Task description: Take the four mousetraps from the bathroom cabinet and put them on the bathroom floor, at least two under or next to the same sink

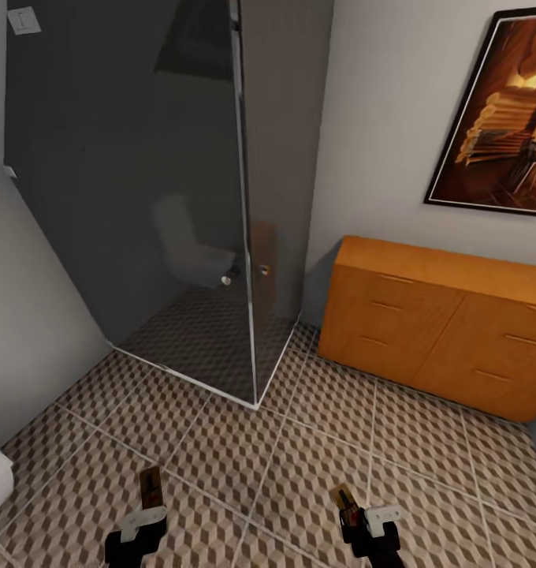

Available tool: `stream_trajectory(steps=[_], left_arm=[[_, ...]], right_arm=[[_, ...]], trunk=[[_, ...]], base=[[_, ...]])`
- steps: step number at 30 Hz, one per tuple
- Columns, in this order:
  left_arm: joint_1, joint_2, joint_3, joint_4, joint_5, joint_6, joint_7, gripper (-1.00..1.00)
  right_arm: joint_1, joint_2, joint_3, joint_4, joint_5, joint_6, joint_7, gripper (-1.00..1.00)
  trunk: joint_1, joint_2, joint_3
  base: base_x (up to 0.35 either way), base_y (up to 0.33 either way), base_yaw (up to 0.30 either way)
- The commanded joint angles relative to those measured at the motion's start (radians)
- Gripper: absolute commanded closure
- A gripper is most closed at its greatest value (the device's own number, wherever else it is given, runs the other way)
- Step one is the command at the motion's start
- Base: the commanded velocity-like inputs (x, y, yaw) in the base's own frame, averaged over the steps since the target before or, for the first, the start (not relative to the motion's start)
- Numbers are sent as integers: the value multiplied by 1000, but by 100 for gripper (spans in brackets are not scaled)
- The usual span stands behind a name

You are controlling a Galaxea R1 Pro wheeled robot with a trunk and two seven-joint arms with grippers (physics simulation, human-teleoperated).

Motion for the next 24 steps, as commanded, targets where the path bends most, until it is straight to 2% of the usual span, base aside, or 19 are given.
stream_trajectory(steps=[1, 24], left_arm=[[-2, -1, -9, 4, -2, -4, 8, 100], [-2, -1, -9, 4, -2, -4, 8, 100]], right_arm=[[-1, 0, 6, 1, 4, -2, -8, 100], [-1, 0, 6, 1, 4, -2, -8, 100]], trunk=[[1, -2, -3], [1, -2, -21]], base=[[0, 0, 251], [0, 0, 251]])
